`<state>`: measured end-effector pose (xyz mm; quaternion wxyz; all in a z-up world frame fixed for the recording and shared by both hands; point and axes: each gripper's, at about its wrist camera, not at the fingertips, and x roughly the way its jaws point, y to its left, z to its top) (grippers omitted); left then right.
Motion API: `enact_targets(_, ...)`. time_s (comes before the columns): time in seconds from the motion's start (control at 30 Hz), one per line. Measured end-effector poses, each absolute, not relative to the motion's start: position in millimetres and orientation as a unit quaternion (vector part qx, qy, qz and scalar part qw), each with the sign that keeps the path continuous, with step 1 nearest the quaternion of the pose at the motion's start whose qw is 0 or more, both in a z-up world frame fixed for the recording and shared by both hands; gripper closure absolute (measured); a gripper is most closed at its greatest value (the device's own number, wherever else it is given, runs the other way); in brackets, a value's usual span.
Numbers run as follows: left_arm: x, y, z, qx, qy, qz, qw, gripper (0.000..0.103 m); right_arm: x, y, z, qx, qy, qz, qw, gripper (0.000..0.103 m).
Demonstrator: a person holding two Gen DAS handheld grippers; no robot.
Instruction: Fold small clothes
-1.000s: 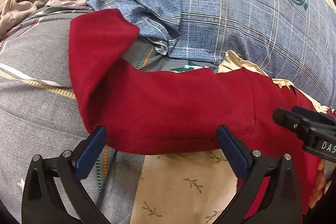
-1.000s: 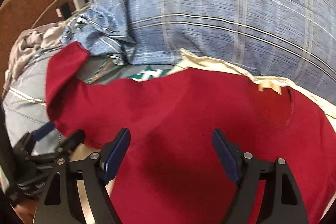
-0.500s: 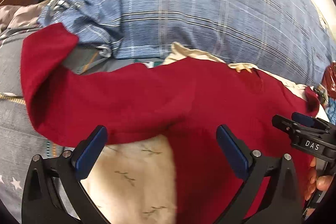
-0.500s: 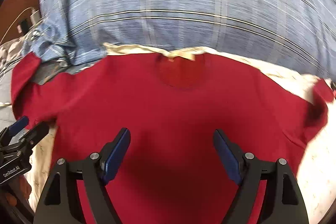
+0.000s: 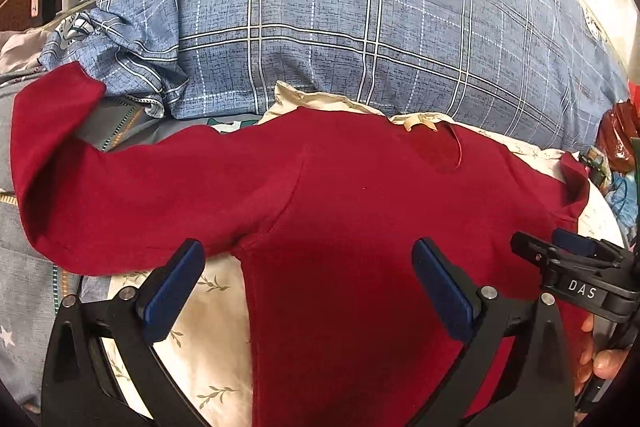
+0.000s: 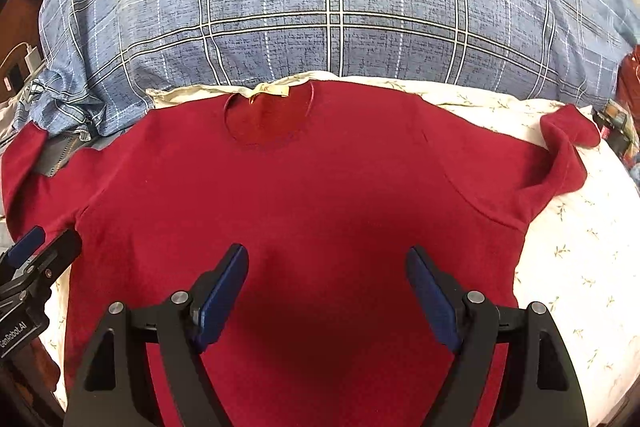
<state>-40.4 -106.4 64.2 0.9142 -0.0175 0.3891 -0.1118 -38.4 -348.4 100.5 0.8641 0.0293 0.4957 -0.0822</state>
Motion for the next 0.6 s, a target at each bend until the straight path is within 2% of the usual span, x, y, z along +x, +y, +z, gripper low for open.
enact_targets(0.6,-37.0,-101.3,58.1,-0.006,0.391,-0.088,0.916,0.000,-35.3,-339.1,93.0,0.032,0.509,-0.074,0.857,0.020)
